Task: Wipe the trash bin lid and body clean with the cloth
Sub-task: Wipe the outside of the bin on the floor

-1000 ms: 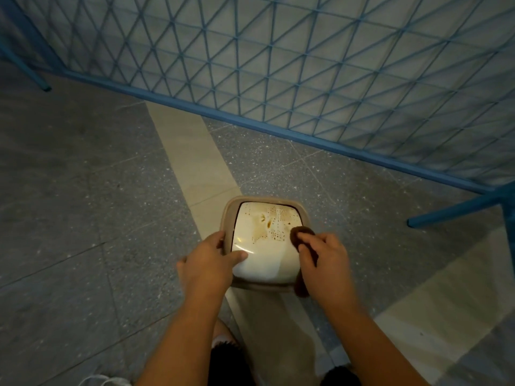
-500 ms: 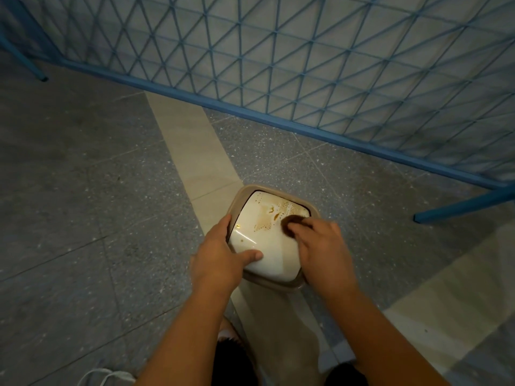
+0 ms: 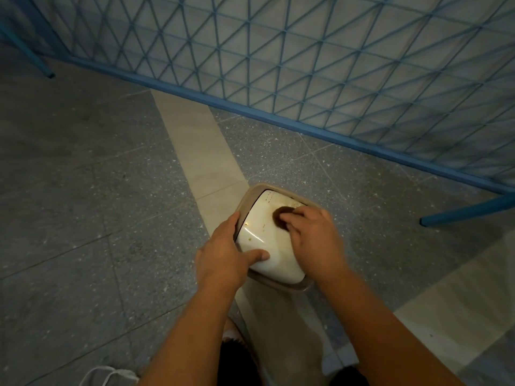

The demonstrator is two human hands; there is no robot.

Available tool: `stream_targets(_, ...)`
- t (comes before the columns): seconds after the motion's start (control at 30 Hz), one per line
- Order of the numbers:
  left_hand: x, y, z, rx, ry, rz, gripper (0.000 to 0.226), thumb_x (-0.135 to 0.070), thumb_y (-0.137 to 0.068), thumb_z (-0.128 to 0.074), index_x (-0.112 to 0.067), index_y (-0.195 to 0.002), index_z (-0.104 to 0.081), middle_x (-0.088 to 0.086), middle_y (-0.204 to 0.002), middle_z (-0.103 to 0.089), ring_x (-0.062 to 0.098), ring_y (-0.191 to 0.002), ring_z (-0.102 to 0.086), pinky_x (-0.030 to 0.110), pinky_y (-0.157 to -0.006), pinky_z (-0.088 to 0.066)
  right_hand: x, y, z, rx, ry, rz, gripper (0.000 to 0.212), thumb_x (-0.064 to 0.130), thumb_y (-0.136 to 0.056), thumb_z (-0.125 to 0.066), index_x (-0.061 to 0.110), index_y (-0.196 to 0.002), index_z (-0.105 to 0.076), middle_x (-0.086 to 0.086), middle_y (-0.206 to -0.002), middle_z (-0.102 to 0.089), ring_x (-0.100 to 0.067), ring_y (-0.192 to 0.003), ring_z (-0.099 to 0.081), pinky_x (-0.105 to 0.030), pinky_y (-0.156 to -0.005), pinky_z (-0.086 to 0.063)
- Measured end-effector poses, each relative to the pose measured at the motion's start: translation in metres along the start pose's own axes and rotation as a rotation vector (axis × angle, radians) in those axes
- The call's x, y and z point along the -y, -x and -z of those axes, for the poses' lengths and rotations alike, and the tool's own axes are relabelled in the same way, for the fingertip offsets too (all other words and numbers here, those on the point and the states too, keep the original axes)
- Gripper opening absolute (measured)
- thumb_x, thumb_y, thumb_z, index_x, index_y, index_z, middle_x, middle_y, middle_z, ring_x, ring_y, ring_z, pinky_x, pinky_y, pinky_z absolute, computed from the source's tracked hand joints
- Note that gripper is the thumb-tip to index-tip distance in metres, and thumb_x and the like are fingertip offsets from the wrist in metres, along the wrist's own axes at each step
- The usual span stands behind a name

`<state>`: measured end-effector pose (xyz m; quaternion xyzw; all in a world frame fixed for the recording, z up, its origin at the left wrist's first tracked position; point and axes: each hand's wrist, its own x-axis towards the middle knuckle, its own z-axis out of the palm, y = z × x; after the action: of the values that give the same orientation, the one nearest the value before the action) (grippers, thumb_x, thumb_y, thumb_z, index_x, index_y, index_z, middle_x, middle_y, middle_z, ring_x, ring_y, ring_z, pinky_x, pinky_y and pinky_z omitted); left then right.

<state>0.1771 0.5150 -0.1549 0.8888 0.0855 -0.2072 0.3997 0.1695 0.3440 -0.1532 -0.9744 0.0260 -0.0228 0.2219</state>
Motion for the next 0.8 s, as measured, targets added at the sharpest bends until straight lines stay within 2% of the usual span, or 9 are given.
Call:
stream_targets(0.07, 0.002, -0.001, 0.000, 0.021, 0.002, -0.001, 0.100, -0.053, -0.054, -0.082, -0.037, -0.141, -0.035, -0.011, -0.134, -0.052, 0.018, -0.122, -0.050, 0.049, -0.103, -0.040, -0.004, -0.002, 0.000, -0.007, -0.003, -0.053, 0.029, 0.021, -0.092, -0.050, 0.023, -0.116, -0.067, -0.002, -0.114, -0.063, -0.024, -0.105, -0.049, -0.038, -0.087, -0.047)
stream_targets(0.1, 0.002, -0.002, 0.000, 0.020, 0.009, -0.008, 0.100, -0.055, -0.052, -0.081, -0.038, -0.140, -0.036, -0.012, -0.132, -0.053, 0.018, -0.120, -0.052, 0.049, -0.102, -0.041, -0.002, 0.001, 0.001, -0.007, 0.006, -0.015, 0.029, 0.021, -0.091, -0.049, 0.023, -0.113, -0.068, -0.002, -0.113, -0.063, -0.025, -0.102, -0.050, -0.039, -0.085, -0.048)
stream_targets(0.23, 0.002, -0.003, 0.001, 0.000, 0.000, -0.029, 0.098, -0.050, -0.055, -0.083, -0.036, -0.140, -0.038, -0.012, -0.131, -0.053, 0.016, -0.118, -0.053, 0.045, -0.103, -0.040, 0.009, 0.010, 0.001, 0.072, 0.038, 0.373, 0.033, 0.025, -0.083, -0.045, 0.025, -0.101, -0.072, 0.000, -0.103, -0.066, -0.025, -0.088, -0.057, -0.035, -0.071, -0.052)
stream_targets(0.37, -0.001, 0.000, 0.004, -0.025, -0.069, -0.056, 0.088, -0.047, -0.065, -0.080, -0.037, -0.140, -0.037, -0.011, -0.133, -0.054, 0.014, -0.120, -0.052, 0.037, -0.104, -0.036, 0.022, -0.018, -0.001, 0.245, 0.112, 0.630, 0.027, 0.028, -0.080, -0.058, 0.031, -0.104, -0.070, 0.001, -0.105, -0.063, -0.023, -0.091, -0.055, -0.034, -0.072, -0.046)
stream_targets(0.43, -0.001, 0.000, 0.005, -0.023, -0.075, -0.051, 0.089, -0.048, -0.065, -0.080, -0.035, -0.142, -0.036, -0.011, -0.136, -0.052, 0.014, -0.124, -0.050, 0.035, -0.103, -0.031, 0.023, -0.030, -0.003, 0.245, 0.113, 0.603, 0.028, 0.031, -0.081, -0.053, 0.034, -0.105, -0.069, 0.003, -0.106, -0.062, -0.023, -0.093, -0.054, -0.035, -0.074, -0.046)
stream_targets(0.57, -0.001, 0.000, 0.004, -0.029, -0.098, -0.050, 0.094, -0.052, -0.063, -0.080, -0.034, -0.143, -0.034, -0.011, -0.138, -0.049, 0.015, -0.125, -0.048, 0.035, -0.104, -0.030, 0.013, -0.027, -0.008, 0.049, -0.008, 0.295, 0.028, 0.023, -0.082, -0.055, 0.029, -0.104, -0.072, 0.000, -0.103, -0.066, -0.026, -0.090, -0.056, -0.042, -0.075, -0.051)
stream_targets(0.63, -0.001, -0.001, 0.004, -0.031, -0.106, -0.049, 0.093, -0.053, -0.063, -0.079, -0.036, -0.143, -0.034, -0.013, -0.137, -0.049, 0.014, -0.125, -0.049, 0.035, -0.104, -0.029, 0.012, -0.016, -0.009, 0.054, 0.041, 0.340, 0.030, 0.025, -0.082, -0.052, 0.027, -0.104, -0.071, -0.002, -0.104, -0.066, -0.027, -0.089, -0.056, -0.041, -0.073, -0.052)
stream_targets(0.73, 0.001, -0.002, 0.003, -0.042, -0.087, -0.063, 0.083, -0.050, -0.065, -0.078, -0.039, -0.137, -0.039, -0.014, -0.131, -0.054, 0.013, -0.119, -0.054, 0.040, -0.105, -0.035, 0.017, -0.008, -0.007, 0.177, 0.077, 0.591, 0.026, 0.025, -0.081, -0.058, 0.028, -0.103, -0.071, -0.001, -0.105, -0.064, -0.024, -0.087, -0.056, -0.037, -0.071, -0.050)
stream_targets(0.8, 0.000, -0.002, 0.004, -0.043, -0.088, -0.063, 0.086, -0.050, -0.064, -0.079, -0.038, -0.139, -0.038, -0.014, -0.132, -0.054, 0.013, -0.120, -0.053, 0.040, -0.105, -0.035, 0.015, -0.016, -0.009, 0.178, 0.082, 0.573, 0.028, 0.023, -0.079, -0.066, 0.030, -0.106, -0.070, 0.001, -0.106, -0.064, -0.023, -0.089, -0.055, -0.036, -0.073, -0.049)
